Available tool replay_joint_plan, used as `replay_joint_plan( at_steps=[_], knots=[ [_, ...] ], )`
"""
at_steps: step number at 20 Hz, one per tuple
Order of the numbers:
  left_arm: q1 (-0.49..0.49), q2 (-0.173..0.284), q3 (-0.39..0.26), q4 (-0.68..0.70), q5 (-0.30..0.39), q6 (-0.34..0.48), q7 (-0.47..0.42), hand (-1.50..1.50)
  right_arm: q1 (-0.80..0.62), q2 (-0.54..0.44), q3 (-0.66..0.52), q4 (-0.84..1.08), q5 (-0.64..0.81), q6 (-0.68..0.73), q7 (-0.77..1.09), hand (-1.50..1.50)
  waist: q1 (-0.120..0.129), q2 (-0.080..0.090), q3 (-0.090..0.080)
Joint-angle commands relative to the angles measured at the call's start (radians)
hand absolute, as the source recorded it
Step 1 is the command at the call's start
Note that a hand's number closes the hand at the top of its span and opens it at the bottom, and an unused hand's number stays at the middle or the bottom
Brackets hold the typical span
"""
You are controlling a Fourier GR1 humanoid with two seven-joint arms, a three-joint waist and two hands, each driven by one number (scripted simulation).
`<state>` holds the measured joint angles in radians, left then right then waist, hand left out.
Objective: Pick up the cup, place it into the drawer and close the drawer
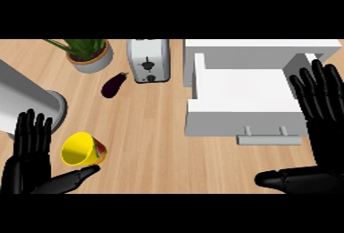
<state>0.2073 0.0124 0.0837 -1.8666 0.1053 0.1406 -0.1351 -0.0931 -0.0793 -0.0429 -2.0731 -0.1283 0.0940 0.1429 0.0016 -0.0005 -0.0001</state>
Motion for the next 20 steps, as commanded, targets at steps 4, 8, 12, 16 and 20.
replay_joint_plan(
  at_steps=[4,8,12,16,20],
  knots=[
    [0.032,-0.012,0.019,0.181,-0.006,-0.018,-0.171,-1.50,0.056,0.017,0.011,0.001,0.003,0.017,-0.052,-1.50,-0.001,0.000,0.000],
    [-0.010,0.014,0.065,0.247,0.040,-0.069,-0.182,-1.50,-0.068,0.064,0.097,0.076,0.122,-0.065,-0.020,-1.50,0.003,0.001,0.000],
    [-0.050,0.036,0.110,0.389,0.032,-0.084,-0.257,-1.50,-0.040,-0.008,-0.010,0.049,-0.010,0.022,-0.011,-1.50,-0.001,0.001,0.000],
    [-0.015,0.021,0.101,0.419,0.046,-0.122,-0.301,-1.50,-0.054,-0.016,-0.032,0.072,-0.025,0.025,-0.007,-1.50,0.001,0.001,0.000],
    [-0.076,0.046,0.149,0.544,0.061,-0.138,-0.363,-1.50,-0.014,0.009,0.011,-0.029,0.000,-0.005,0.038,-1.50,-0.002,0.000,0.000]
  ],
)
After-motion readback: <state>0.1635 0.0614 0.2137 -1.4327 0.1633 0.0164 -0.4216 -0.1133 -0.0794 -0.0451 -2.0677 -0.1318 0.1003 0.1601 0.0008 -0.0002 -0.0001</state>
